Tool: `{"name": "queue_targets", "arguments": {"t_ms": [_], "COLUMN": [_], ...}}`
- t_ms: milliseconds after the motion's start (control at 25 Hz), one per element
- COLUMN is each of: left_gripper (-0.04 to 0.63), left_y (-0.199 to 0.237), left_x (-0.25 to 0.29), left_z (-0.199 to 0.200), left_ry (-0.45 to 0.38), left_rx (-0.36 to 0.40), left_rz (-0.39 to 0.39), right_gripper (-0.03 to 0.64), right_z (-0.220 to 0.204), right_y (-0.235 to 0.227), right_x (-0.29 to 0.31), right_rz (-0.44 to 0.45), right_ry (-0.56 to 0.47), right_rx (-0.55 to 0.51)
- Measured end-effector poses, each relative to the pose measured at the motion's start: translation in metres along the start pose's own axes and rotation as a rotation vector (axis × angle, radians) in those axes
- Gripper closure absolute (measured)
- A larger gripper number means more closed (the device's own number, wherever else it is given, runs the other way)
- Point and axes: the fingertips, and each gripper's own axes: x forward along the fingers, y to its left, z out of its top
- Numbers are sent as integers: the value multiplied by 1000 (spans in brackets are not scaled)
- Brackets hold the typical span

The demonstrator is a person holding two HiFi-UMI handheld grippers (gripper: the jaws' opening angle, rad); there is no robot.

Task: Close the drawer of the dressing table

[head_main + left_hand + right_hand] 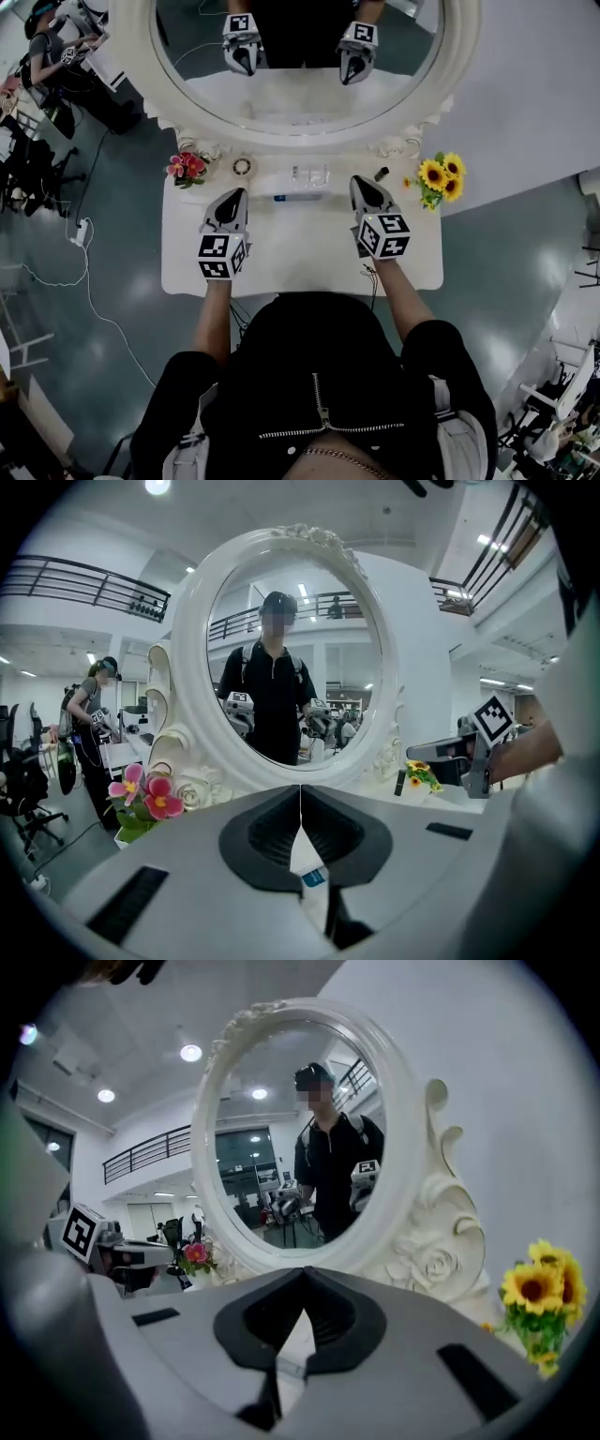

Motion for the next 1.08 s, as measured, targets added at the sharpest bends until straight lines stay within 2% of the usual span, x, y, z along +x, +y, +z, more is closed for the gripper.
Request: {"name": "queue_targets", "arguments": {"t_ms": [120,240,600,1080], "left_gripper": [574,574,574,574], "left_y": [2,5,8,5], "left_x": [-1,-2,-2,-5], "left_z": [8,13,12,8], "left_ry": [-20,-34,-36,-31], "left_rx": [0,-1,-6,-5], "left_rz": [4,10,13,0], "right_gripper": [615,615,614,615], "right_z": [28,38,38,35], "right_y": [15,27,39,40], "right_x": [4,6,7,2], "right_rz": [-2,15,35,18], "right_ry": [-45,-67,-66,-60], "right_rx": [-69,-96,-120,-123]}}
